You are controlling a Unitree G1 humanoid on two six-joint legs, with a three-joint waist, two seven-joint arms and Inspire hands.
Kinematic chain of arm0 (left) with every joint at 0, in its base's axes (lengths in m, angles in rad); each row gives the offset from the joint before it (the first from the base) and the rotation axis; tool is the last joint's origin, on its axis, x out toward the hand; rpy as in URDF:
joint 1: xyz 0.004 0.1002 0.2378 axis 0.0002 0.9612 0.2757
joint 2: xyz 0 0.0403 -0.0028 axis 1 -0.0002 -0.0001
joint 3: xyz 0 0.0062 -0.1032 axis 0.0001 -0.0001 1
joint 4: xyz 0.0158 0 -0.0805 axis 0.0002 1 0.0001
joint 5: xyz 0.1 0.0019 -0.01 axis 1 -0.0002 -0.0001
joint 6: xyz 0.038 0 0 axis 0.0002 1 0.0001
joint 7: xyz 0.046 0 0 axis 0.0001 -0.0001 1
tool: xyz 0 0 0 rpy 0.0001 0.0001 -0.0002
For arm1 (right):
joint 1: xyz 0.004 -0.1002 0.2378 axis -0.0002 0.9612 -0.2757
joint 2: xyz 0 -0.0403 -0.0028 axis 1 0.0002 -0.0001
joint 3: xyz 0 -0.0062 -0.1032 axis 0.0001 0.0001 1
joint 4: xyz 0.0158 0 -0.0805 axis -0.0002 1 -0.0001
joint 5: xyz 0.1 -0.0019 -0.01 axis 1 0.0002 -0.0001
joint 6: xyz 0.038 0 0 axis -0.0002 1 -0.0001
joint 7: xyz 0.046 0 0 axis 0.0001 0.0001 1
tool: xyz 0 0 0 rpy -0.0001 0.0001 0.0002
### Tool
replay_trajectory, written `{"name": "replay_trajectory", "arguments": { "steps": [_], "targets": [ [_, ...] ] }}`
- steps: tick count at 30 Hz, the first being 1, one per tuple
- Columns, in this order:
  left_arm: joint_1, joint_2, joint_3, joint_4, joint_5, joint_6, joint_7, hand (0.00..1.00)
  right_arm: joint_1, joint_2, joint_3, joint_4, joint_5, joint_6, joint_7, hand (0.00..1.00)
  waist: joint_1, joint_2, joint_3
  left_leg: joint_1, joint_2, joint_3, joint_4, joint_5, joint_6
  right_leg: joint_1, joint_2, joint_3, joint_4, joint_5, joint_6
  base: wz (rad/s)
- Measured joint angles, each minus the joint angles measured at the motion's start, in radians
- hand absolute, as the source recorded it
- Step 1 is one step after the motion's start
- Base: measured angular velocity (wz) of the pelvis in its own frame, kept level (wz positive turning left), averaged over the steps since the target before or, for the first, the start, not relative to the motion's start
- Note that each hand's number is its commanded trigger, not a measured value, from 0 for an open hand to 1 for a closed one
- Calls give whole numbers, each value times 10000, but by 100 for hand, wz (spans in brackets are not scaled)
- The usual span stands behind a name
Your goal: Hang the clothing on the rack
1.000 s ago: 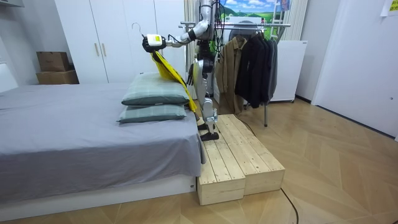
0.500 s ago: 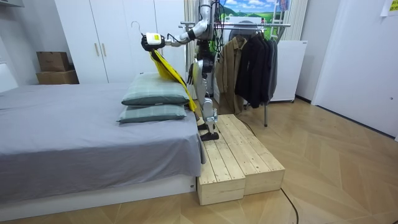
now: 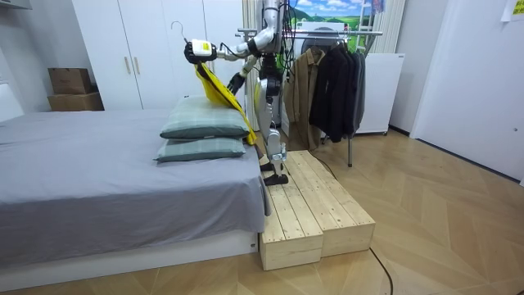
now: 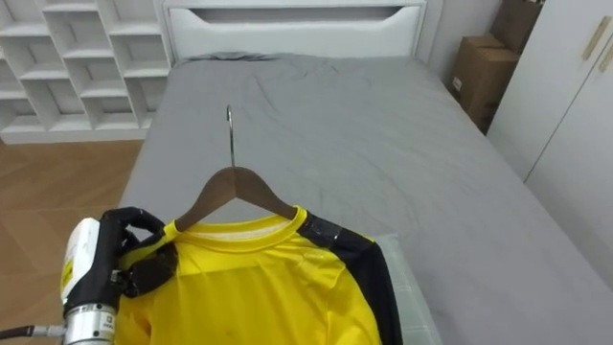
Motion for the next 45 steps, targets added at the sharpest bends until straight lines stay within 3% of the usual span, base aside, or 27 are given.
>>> {"name": "replay_trajectory", "arguments": {
  "steps": [5, 11, 17, 22, 30, 45],
  "targets": [
    [2, -48, -9, -91, 186, 24, 15, 100, 47, 17, 31, -1962, -1050, 1, -331, 0, 176, 9, -5, -77, 2, 38, 67, 0, 0, -62, -15, 10, 21, 0, 0, 0],
    [284, -46, -75, -1144, 182, 84, 7, 100, 426, 74, 558, -4885, -1765, -203, -1016, 0, 251, 40, -28, -27, 3, -2, 65, 1, -1, 26, -18, -33, 4, 0, 0, 2],
    [321, -85, -133, -1147, 192, 158, -68, 100, 663, 78, 1005, -5836, -2042, -216, -1328, 0, 388, 90, -53, 24, 1, -22, 61, -1, -2, 108, -29, -89, -13, 0, 0, 0],
    [337, -101, -123, -1158, 195, 473, -308, 100, 997, 77, 1070, -6889, -2826, -212, -1328, 0, 440, 202, -68, 168, 2, -14, 60, -1, -2, 235, -23, 7, 7, 0, 0, 0],
    [361, -147, -128, -1190, 195, 480, -373, 100, 1121, 77, 1198, -7568, -3562, -213, -1306, 0, 397, 255, -64, 198, 6, -15, 56, 1, -4, 258, -9, 46, 28, 0, 0, 0],
    [622, -225, -115, -1370, 307, 480, -420, 100, 1102, 106, 1370, -7854, -4408, -214, -1240, 0, 520, 146, -33, 150, 8, 13, -3, 0, -3, 169, -9, 8, 11, -1, 2, 0]
  ]
}}
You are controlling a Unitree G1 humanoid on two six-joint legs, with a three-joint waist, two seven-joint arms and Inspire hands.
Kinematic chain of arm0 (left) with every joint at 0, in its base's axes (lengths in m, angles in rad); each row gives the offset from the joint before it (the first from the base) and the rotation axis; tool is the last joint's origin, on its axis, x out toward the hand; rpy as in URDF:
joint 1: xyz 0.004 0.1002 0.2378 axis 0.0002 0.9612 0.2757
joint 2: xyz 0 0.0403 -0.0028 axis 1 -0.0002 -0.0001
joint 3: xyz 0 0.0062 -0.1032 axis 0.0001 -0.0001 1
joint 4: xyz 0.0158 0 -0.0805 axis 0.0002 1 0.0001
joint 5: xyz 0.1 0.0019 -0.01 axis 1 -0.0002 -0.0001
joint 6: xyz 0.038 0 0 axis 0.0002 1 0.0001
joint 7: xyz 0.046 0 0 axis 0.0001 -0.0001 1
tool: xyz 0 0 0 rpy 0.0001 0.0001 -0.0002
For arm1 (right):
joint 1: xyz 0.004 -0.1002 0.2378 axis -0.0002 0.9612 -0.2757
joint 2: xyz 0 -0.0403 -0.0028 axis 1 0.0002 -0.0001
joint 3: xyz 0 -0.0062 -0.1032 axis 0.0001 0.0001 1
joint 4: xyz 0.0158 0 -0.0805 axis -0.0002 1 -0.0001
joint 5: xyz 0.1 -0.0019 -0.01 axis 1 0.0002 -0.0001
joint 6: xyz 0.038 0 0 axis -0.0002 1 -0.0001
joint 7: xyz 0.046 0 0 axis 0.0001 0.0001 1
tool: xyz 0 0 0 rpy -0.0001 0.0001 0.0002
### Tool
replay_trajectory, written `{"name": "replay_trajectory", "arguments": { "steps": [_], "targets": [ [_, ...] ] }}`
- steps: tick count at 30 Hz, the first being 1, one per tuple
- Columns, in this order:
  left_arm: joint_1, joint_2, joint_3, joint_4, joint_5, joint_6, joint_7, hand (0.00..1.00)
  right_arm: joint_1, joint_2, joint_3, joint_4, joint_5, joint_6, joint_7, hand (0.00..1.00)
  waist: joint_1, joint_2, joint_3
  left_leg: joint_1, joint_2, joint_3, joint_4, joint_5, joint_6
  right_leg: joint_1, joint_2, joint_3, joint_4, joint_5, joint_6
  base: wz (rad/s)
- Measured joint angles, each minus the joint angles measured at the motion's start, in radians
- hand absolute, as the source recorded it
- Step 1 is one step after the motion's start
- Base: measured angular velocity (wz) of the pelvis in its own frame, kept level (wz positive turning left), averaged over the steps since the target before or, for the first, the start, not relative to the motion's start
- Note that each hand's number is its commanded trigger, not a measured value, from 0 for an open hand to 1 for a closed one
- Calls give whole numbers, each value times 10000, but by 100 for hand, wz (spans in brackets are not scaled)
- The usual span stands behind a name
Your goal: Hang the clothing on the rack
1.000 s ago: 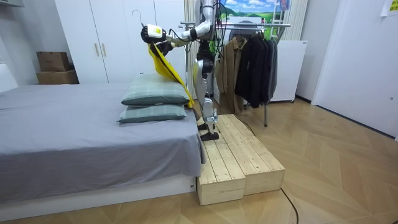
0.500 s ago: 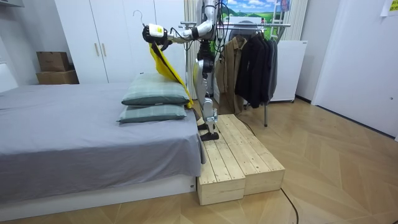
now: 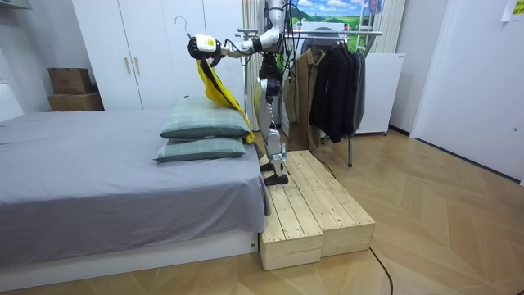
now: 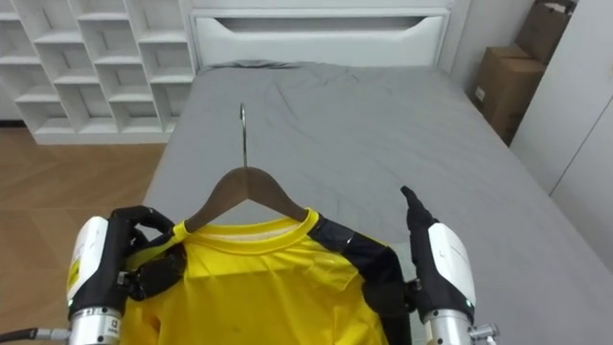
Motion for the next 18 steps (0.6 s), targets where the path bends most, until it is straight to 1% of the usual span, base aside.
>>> {"name": "replay_trajectory", "arguments": {
  "steps": [4, 8, 18],
  "targets": [
    [-1, -49, -1, -78, 287, -4, -31, 100, 0, -6, 5, 0, -30, -3, -1, 0, 126, -46, 8, 11, 3, 1, -24, 0, 0, 0, 1, -13, -9, 0, 1, 0],
    [0, -48, 0, -78, 289, -4, -31, 100, -6, -12, 6, -5, -30, -6, -3, 0, 170, -68, 21, 12, 1, 0, -25, 0, 0, 5, -3, -23, -9, -1, 1, 0],
    [-3, -50, -1, -78, 282, -12, -41, 100, -69, -17, 9, -425, -30, -52, -4, 0, 168, -127, 51, 17, 3, -2, -42, 0, 0, 3, -8, -58, -10, -2, 3, 0]
  ]
}}
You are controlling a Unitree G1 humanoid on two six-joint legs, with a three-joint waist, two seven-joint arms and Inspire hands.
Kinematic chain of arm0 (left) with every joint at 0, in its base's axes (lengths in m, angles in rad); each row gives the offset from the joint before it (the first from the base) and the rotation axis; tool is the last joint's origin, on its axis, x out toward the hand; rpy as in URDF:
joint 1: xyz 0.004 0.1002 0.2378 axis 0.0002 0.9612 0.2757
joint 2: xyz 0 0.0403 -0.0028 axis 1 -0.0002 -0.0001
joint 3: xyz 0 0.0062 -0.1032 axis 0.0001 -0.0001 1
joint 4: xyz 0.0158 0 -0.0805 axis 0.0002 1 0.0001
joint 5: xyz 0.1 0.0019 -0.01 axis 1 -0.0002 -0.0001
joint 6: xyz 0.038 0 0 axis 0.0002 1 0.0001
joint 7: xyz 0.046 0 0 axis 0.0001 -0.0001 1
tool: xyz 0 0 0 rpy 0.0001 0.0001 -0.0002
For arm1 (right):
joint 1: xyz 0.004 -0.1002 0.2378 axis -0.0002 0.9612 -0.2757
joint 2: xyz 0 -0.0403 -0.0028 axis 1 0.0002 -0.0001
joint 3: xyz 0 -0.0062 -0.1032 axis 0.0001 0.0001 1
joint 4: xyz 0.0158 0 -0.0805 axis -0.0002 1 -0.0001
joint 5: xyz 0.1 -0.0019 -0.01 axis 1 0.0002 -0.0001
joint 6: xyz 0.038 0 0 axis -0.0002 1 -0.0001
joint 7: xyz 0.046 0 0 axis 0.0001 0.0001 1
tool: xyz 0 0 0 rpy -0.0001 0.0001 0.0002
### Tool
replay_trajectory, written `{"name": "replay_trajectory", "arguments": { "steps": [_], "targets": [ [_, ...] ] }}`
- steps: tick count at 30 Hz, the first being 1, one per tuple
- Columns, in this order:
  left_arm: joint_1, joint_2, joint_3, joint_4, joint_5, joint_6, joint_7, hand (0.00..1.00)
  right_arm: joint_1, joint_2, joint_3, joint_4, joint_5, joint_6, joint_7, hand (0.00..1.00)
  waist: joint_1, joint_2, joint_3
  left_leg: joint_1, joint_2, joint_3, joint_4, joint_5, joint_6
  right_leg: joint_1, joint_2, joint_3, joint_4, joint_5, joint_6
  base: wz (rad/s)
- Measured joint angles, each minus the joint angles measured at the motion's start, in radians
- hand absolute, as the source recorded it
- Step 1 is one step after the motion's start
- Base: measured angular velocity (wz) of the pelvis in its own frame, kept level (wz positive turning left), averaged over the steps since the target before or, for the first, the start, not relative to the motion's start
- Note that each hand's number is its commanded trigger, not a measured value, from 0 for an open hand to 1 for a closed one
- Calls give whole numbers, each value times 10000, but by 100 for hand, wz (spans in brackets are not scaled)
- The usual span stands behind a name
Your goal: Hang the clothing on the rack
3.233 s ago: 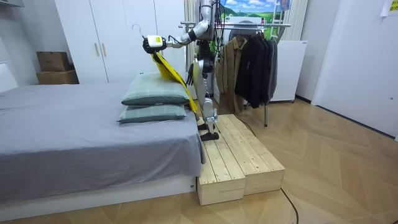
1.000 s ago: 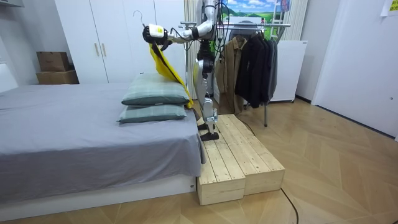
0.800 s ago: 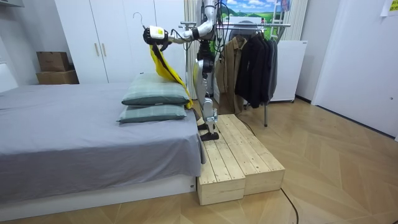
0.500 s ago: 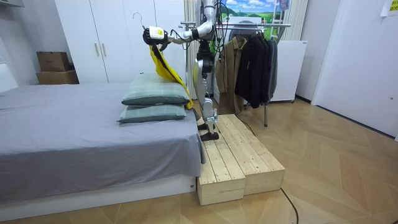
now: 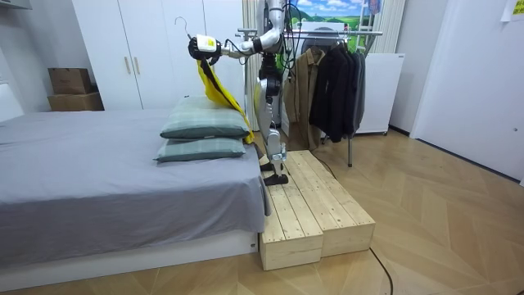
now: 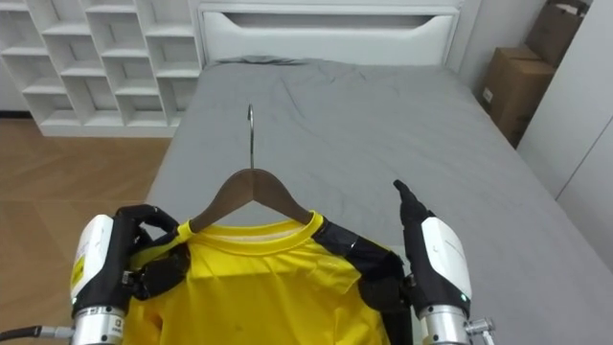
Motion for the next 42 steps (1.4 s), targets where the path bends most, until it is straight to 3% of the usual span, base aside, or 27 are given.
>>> {"name": "replay_trajectory", "arguments": {
  "steps": [4, 20, 27, 42],
  "targets": [
    [-9, -59, 1, 0, 2, -13, -40, 100, -19, 3, 14, 0, -89, 0, 0, 0, 24, -88, 48, -53, -3, -26, 3, 0, 0, -27, -15, -92, 0, -3, 4, 2],
    [-60, -330, -99, 0, 300, 3, -232, 100, -449, -1, 879, 16, -960, 30, 523, 0, 253, -103, 40, -200, -9, -158, 80, 2, -2, -82, -32, -236, -9, -3, 4, 3],
    [-60, -290, -98, 3, 298, 5, -441, 100, -449, 5, 1255, 55, -1097, 30, 1052, 0, 291, -201, 42, -355, -37, -345, 159, 6, 1, -75, -54, -448, -11, -3, 4, 9],
    [-62, -294, -108, 3, 296, 4, -776, 100, -488, 12, 1287, 349, -1111, 23, 1440, 0, 309, -138, 86, -372, -41, -365, 137, 6, 0, -76, -49, -470, -17, -3, 4, 0]
  ]
}}
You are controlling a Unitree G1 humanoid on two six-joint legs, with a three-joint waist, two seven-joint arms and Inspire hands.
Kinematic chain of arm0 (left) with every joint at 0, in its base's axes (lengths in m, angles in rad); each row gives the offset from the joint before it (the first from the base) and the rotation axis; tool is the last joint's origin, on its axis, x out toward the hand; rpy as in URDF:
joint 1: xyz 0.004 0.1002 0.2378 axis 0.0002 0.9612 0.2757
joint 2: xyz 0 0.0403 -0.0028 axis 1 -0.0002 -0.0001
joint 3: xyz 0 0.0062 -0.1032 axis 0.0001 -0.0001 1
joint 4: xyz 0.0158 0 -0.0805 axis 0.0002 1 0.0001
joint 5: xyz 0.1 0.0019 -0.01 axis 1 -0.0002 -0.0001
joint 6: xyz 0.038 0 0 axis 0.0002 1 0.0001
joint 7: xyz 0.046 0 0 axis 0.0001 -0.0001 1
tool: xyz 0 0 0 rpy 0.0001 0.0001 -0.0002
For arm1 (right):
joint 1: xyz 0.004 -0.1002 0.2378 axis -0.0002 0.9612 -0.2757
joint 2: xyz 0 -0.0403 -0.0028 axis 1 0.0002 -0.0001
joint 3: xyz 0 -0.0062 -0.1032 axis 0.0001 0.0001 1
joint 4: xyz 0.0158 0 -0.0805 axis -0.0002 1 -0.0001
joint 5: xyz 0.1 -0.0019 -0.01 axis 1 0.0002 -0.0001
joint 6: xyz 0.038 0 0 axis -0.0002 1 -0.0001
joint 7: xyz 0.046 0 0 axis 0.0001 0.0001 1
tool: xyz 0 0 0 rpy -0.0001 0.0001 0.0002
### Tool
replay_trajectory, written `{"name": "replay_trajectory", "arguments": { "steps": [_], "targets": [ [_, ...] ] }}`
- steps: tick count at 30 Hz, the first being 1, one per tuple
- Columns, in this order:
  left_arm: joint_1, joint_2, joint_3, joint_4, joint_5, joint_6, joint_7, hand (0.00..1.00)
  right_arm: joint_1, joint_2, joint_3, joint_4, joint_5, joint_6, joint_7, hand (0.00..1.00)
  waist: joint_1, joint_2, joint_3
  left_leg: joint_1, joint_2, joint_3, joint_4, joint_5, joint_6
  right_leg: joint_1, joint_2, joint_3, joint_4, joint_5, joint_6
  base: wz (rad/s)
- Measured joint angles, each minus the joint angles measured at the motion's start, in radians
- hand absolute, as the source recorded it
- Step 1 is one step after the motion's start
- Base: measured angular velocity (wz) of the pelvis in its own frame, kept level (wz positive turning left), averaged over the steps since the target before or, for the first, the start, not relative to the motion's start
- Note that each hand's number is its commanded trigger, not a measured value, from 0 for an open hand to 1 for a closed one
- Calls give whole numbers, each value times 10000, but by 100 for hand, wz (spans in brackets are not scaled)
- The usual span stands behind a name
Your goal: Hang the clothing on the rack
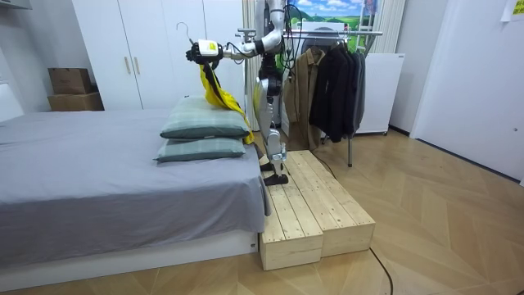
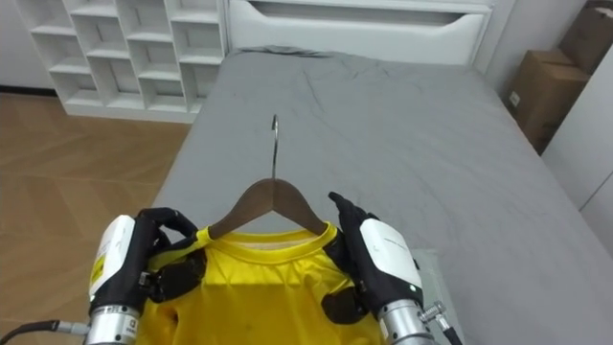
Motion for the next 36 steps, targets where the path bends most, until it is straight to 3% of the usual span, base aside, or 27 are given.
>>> {"name": "replay_trajectory", "arguments": {
  "steps": [23, 25, 26, 27, 30, 33, 35, 36],
  "targets": [
    [-38, 140, -32, 1, 6, 0, -16, 100, -902, -41, 287, 1401, -28, -10, 312, 1, 239, -185, -7, -162, -25, -228, 90, 5, -3, -114, -12, -123, -5, 0, 0, 2],
    [-39, 154, -35, 1, 3, 0, -16, 100, -902, -42, 284, 1410, 19, -10, 312, 61, 215, -181, -4, -163, -25, -231, 114, 5, -4, -93, -12, -120, -5, 0, -1, 0],
    [-40, 153, -35, 1, 2, 0, -16, 100, -902, -43, 283, 1411, 20, -10, 312, 84, 214, -179, -3, -163, -25, -231, 117, 5, -4, -90, -12, -119, -5, 0, 0, 0],
    [-39, 151, -35, 1, 2, 0, -16, 100, -902, -44, 279, 1422, 20, -11, 311, 96, 208, -174, 0, -162, -25, -231, 121, 5, -4, -86, -11, -120, -5, 0, 0, 0],
    [-38, 147, -37, 3, 3, -1, -29, 100, -902, -43, 239, 1542, 16, -57, 311, 100, 211, -145, 20, -171, -26, -229, 127, 5, -4, -82, -10, -159, -5, 0, 0, 0],
    [-38, 150, -69, 3, 4, -8, -38, 100, -902, -56, 172, 1671, -1, -177, 320, 87, 197, -130, 33, -216, -29, -245, 120, 6, -8, -82, -9, -199, -5, 0, 0, 1],
    [-38, 157, -93, 3, 5, -14, -38, 100, -902, -83, 168, 1676, -1, -189, 318, 90, 196, -126, 39, -226, -31, -269, 124, 9, -14, -82, -9, -243, -5, 0, 0, 4],
    [-38, 154, -107, 3, 5, -20, -38, 100, -902, -104, 164, 1678, -7, -189, 317, 100, 195, -119, 44, -224, -31, -274, 129, 13, -20, -82, -8, -243, -5, 0, 0, 0]
  ]
}}
